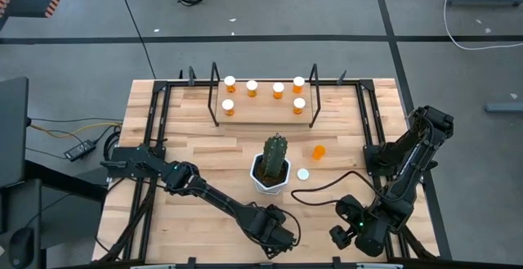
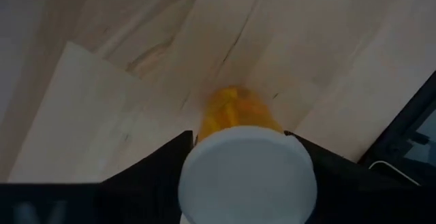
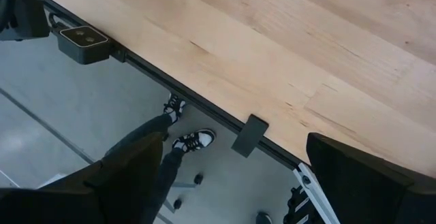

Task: Pick and place medicine bottles onto shelf by color
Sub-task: Put the orange medicine bottle on the shelf

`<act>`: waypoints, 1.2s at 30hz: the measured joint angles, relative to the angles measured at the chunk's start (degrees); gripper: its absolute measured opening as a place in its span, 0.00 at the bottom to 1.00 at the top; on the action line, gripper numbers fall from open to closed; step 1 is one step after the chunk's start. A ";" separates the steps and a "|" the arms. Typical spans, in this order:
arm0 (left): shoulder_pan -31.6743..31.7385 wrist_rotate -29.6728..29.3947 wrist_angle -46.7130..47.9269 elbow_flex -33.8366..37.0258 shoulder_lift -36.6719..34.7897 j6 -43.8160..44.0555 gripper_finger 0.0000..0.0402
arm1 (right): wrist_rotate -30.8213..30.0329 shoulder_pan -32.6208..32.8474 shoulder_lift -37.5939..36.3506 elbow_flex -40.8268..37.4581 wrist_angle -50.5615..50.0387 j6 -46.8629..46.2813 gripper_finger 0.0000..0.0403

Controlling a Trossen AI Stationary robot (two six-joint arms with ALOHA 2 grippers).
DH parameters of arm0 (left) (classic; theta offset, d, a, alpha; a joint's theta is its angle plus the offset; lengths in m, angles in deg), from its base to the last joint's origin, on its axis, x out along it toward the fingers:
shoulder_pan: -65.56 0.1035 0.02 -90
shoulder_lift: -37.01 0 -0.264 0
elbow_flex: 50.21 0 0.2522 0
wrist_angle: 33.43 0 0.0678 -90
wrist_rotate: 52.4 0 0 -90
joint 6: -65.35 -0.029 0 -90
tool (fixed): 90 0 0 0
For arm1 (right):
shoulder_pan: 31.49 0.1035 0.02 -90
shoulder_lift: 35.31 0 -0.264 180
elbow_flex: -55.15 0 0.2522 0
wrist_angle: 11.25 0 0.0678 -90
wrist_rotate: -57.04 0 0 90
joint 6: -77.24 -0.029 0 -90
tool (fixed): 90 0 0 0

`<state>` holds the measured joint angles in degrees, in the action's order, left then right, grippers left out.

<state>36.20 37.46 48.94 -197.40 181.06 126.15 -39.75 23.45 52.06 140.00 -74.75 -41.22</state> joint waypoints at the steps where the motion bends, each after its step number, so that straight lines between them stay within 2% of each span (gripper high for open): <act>1: 0.02 0.00 0.06 0.00 0.00 0.00 0.57 | 0.00 0.00 0.00 0.00 0.00 0.00 0.92; 4: 0.02 0.00 0.43 0.00 0.00 -0.04 0.57 | 0.00 0.00 0.00 0.00 0.00 0.00 0.92; 11: -0.09 0.40 0.77 0.00 -0.02 -0.65 0.48 | 0.00 0.00 0.00 0.00 -0.01 0.00 0.92; 20: -0.09 1.92 3.83 -0.02 -0.04 -2.18 0.55 | -0.02 0.00 0.00 0.00 -0.02 0.02 0.92; 27: -0.42 1.95 7.77 -0.02 -2.07 -5.68 0.48 | -0.92 0.00 0.00 0.00 -0.16 0.05 0.92; 30: -0.44 1.56 8.89 -0.07 -3.62 -6.96 0.48 | -1.44 0.02 0.00 0.00 -0.39 0.06 0.92; 36: -0.85 -0.16 13.83 -0.05 -7.24 -12.33 0.56 | -2.78 0.00 0.00 0.00 -0.42 0.09 0.92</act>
<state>35.34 37.30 62.77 -197.45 173.82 113.81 -42.53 23.45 52.06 140.00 -75.16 -41.13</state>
